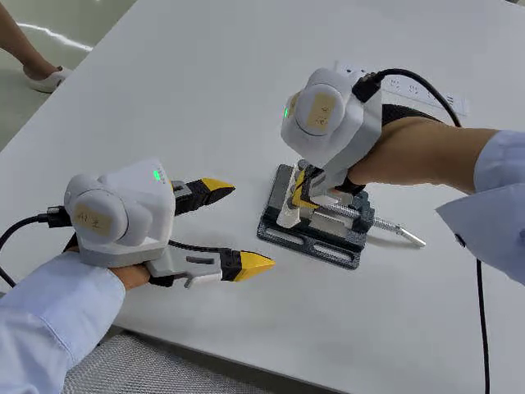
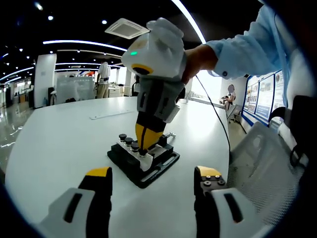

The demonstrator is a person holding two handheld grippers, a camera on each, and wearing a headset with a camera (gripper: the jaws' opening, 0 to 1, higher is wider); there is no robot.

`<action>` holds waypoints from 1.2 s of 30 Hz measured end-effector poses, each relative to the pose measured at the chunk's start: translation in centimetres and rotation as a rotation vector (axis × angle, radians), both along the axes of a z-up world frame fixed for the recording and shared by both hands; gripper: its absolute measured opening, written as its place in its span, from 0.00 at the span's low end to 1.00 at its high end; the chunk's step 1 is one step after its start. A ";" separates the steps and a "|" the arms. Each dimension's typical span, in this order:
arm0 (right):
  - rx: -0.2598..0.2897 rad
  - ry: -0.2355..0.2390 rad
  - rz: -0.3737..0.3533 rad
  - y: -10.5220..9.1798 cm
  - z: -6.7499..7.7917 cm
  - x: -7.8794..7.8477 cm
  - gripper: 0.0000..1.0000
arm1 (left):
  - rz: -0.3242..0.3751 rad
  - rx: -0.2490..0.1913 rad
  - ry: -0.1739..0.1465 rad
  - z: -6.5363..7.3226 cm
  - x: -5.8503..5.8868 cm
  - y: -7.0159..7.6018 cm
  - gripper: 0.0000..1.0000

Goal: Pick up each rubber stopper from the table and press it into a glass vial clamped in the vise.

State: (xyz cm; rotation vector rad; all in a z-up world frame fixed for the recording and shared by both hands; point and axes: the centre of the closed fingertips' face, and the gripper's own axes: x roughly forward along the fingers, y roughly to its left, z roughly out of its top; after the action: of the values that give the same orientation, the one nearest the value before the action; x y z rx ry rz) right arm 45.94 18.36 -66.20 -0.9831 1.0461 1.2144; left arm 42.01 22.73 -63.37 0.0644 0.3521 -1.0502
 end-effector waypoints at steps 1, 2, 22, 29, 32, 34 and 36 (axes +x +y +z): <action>0.000 0.003 -0.005 0.0 0.0 0.0 0.00 | 0.000 0.001 -0.001 0.0 0.0 0.0 0.64; 0.000 0.005 -0.004 0.0 0.0 0.0 0.00 | -0.002 0.002 0.000 -0.1 0.0 0.0 0.64; 0.008 0.005 -0.038 0.0 -0.1 0.1 0.00 | -0.012 0.004 0.001 0.1 -0.1 -0.4 0.64; 0.090 -0.003 -0.068 0.0 0.1 0.0 0.00 | -0.012 0.026 -0.006 0.8 -0.6 0.5 0.64; 0.113 -0.015 -0.099 -0.1 0.3 0.0 0.00 | -0.008 0.032 -0.007 1.0 -0.7 0.8 0.63; 0.137 -0.038 -0.116 -0.4 0.5 0.0 0.00 | -0.004 0.033 -0.011 1.3 -0.6 0.9 0.63; 0.182 -0.058 -0.148 -0.3 0.9 0.0 0.00 | -0.003 0.038 -0.016 1.4 -0.6 1.0 0.64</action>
State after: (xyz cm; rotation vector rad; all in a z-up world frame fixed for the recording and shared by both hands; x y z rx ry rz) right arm 45.97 18.01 -65.27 -0.7822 0.9286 1.1305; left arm 41.43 23.74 -61.99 0.1070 0.3577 -1.0451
